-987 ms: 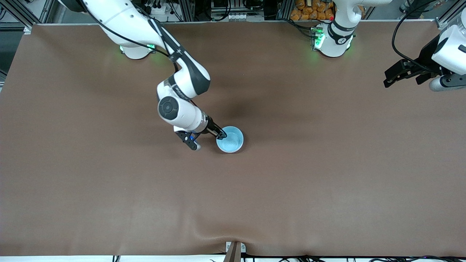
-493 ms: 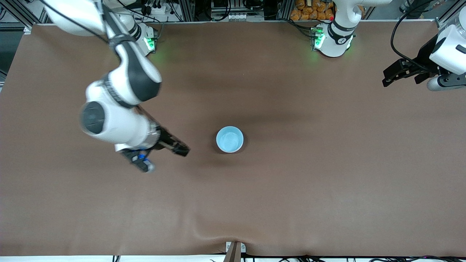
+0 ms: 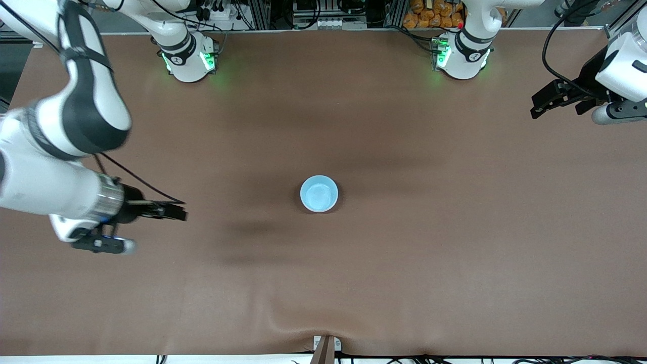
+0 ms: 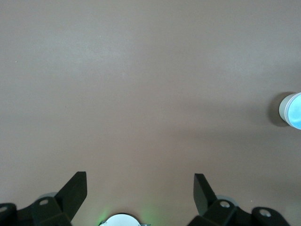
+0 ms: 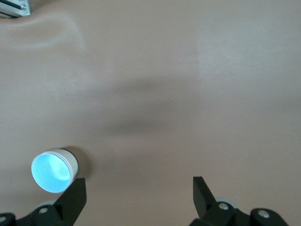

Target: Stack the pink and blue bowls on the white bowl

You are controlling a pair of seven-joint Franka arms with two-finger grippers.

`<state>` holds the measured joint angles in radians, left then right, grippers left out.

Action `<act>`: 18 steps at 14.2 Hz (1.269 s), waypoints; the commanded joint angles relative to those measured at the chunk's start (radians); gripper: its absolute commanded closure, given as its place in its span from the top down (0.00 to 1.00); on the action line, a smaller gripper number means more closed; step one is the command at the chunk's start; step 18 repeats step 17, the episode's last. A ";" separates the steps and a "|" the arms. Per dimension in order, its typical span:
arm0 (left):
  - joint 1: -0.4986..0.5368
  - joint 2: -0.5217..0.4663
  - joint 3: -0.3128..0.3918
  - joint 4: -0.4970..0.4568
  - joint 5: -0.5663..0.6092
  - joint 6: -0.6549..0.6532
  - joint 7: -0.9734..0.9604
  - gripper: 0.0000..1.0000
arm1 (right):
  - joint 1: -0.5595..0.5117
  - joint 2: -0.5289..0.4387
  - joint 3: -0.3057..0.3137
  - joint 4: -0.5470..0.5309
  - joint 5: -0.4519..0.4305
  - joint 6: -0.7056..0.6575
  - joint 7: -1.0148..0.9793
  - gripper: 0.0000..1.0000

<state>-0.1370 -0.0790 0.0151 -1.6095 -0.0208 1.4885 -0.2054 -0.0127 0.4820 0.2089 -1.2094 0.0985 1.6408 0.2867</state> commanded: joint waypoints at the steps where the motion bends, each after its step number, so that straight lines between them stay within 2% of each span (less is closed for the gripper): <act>1: 0.004 -0.015 0.000 0.002 0.002 -0.017 0.041 1.00 | -0.013 -0.124 -0.018 -0.001 -0.031 -0.096 -0.014 1.00; 2: 0.004 -0.015 0.000 0.002 0.002 -0.017 0.041 1.00 | -0.004 -0.178 -0.058 -0.024 -0.039 -0.125 -0.003 1.00; 4: 0.002 -0.015 0.000 0.002 0.004 -0.017 0.041 1.00 | 0.005 -0.288 -0.077 -0.105 -0.054 -0.173 0.009 1.00; 6: 0.000 -0.013 0.000 0.002 0.010 -0.017 0.041 1.00 | 0.003 -0.409 -0.104 -0.237 -0.056 -0.180 0.017 1.00; 9: 0.002 -0.012 -0.001 0.005 0.013 -0.017 0.040 1.00 | 0.010 -0.552 -0.108 -0.409 -0.095 -0.148 0.016 1.00; 11: 0.005 -0.010 -0.001 0.010 0.013 -0.017 0.038 1.00 | 0.013 -0.589 -0.111 -0.444 -0.097 -0.154 -0.003 1.00; 18: 0.008 -0.005 0.002 0.025 0.005 -0.017 0.041 1.00 | 0.010 -0.522 -0.112 -0.343 -0.149 -0.125 -0.110 1.00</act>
